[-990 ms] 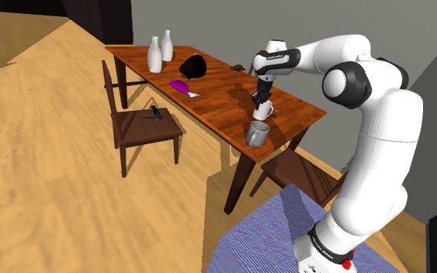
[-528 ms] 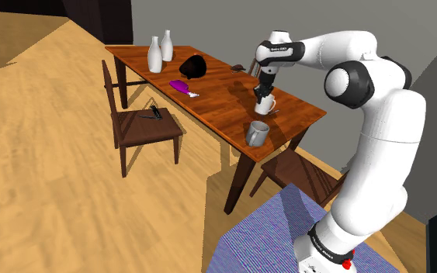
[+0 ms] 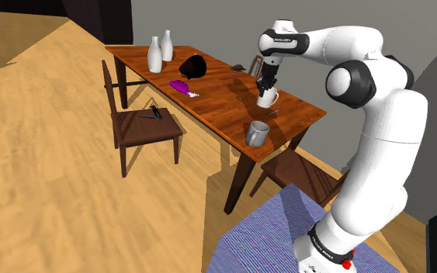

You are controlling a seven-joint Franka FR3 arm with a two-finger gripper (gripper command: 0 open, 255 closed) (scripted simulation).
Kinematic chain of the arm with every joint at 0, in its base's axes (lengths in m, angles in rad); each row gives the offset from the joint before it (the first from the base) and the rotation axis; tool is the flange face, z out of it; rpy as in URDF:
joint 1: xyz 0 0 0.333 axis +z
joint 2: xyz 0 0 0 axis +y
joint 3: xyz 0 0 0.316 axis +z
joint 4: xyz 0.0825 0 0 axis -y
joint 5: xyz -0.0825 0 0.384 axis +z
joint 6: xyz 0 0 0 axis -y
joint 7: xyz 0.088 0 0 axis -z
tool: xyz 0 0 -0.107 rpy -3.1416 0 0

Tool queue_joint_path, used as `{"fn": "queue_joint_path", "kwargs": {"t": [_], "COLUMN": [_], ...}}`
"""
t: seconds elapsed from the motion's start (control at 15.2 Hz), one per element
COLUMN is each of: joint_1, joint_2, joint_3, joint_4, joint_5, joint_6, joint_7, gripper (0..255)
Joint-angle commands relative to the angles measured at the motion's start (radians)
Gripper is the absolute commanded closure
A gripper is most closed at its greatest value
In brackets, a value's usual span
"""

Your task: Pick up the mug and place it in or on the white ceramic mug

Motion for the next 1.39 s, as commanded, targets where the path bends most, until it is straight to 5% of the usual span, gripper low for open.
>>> {"fn": "queue_joint_path", "kwargs": {"t": [0.0,0.33,0.73,1.32], "joint_1": [-0.002,-0.005,0.077,0.153], "joint_2": [0.000,0.005,-0.246,-0.569], "joint_3": [-0.001,-0.002,0.017,0.096], "joint_4": [0.026,0.094,-0.222,-0.552], "joint_5": [0.000,0.001,-0.062,-0.122], "joint_6": [-0.026,-0.089,-0.023,-0.021], "joint_7": [-0.002,-0.004,0.090,0.260], "gripper": [255,255,255,255]}}
